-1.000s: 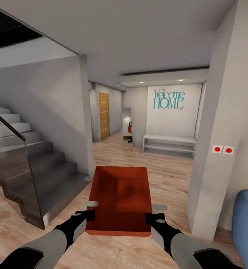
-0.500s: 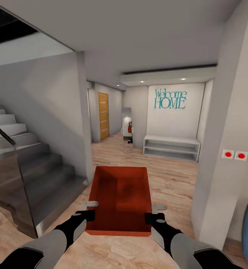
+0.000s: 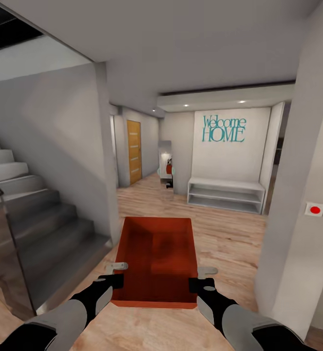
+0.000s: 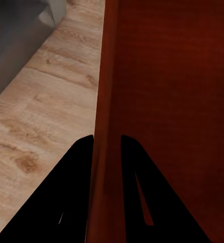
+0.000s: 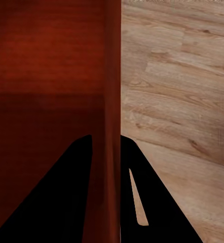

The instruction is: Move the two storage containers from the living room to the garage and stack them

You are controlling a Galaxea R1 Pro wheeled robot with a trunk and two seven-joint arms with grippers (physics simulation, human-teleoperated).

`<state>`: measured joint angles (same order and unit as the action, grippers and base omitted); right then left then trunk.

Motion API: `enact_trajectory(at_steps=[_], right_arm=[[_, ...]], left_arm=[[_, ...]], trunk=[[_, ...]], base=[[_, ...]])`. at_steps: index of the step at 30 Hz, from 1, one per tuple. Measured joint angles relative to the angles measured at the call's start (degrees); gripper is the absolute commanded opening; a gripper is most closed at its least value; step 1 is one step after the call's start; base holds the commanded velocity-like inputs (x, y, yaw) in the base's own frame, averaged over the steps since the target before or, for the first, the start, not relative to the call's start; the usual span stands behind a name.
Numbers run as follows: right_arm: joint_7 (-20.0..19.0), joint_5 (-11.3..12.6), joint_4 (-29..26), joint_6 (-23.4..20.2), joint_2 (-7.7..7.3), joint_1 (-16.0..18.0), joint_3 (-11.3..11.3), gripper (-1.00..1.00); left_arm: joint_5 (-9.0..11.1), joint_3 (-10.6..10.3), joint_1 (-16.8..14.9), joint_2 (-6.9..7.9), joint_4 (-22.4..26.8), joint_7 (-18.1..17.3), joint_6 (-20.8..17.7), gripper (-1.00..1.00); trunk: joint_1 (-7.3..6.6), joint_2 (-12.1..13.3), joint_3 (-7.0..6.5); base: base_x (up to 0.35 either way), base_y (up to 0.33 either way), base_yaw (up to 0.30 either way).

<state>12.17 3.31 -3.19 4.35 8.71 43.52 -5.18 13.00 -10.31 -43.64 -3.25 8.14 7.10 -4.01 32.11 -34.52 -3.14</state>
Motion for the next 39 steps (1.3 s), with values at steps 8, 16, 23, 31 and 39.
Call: enact_trajectory(at_steps=[8,16,23,31,39], right_arm=[[0.0,0.0,0.0,0.0,0.0,0.0,0.0,-1.0],[0.2,0.0,0.0,0.0,0.06,0.0,-0.2,-1.0],[0.2,0.0,0.0,0.1,0.08,0.0,-0.2,-1.0],[0.0,0.0,0.0,0.1,0.01,0.0,0.0,-1.0],[0.0,0.0,0.0,0.1,0.0,0.0,0.0,-1.0]], left_arm=[[0.0,0.0,0.0,0.0,0.0,0.0,0.0,-1.0],[0.0,0.1,0.0,0.0,-0.3,-0.1,0.4,-1.0],[0.0,0.2,0.0,0.01,-0.4,-0.2,0.5,-1.0],[0.0,0.0,0.0,0.0,-0.1,0.0,0.2,-1.0],[0.0,0.0,0.0,0.0,-0.1,-0.1,0.1,-1.0]], trunk=[[0.0,0.0,0.0],[0.0,0.0,0.07],[0.0,0.0,0.18],[0.0,0.0,0.19],[0.0,0.0,0.19]], base=[[0.322,0.0,0.0],[0.322,0.0,-0.139],[0.322,0.0,-0.064],[0.322,0.0,-0.002],[0.322,0.0,0.0]])
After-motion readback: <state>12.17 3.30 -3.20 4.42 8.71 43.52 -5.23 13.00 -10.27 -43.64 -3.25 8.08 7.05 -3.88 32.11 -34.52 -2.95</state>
